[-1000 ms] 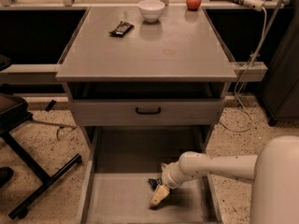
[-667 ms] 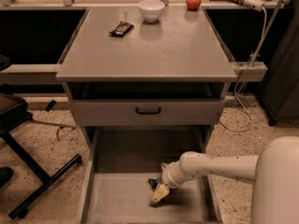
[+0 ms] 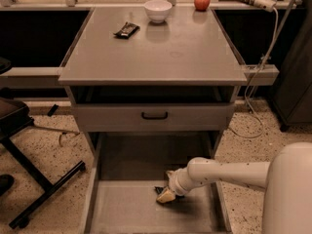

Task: Pick rxbar blueberry from middle drawer and place on counter

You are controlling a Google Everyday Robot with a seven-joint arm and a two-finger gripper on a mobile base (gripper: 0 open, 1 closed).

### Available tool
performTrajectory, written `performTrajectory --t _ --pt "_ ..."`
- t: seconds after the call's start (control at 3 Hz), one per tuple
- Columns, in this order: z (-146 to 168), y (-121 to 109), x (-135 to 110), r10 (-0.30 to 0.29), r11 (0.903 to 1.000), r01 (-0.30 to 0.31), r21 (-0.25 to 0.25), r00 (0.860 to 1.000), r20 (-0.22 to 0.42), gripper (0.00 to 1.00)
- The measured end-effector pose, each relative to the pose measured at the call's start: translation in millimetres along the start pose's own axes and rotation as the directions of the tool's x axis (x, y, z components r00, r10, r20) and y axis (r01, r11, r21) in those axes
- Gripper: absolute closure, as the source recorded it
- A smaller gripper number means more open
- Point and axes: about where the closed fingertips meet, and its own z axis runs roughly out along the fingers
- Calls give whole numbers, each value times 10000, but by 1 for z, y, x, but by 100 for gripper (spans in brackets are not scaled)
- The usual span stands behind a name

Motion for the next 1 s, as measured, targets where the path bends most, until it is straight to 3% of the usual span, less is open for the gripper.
performTrajectory --t 0.67,1.0 --pt "-7 0 -5 0 10000 0 0 10000 0 96" --pt "-11 0 -8 0 10000 0 0 10000 0 100"
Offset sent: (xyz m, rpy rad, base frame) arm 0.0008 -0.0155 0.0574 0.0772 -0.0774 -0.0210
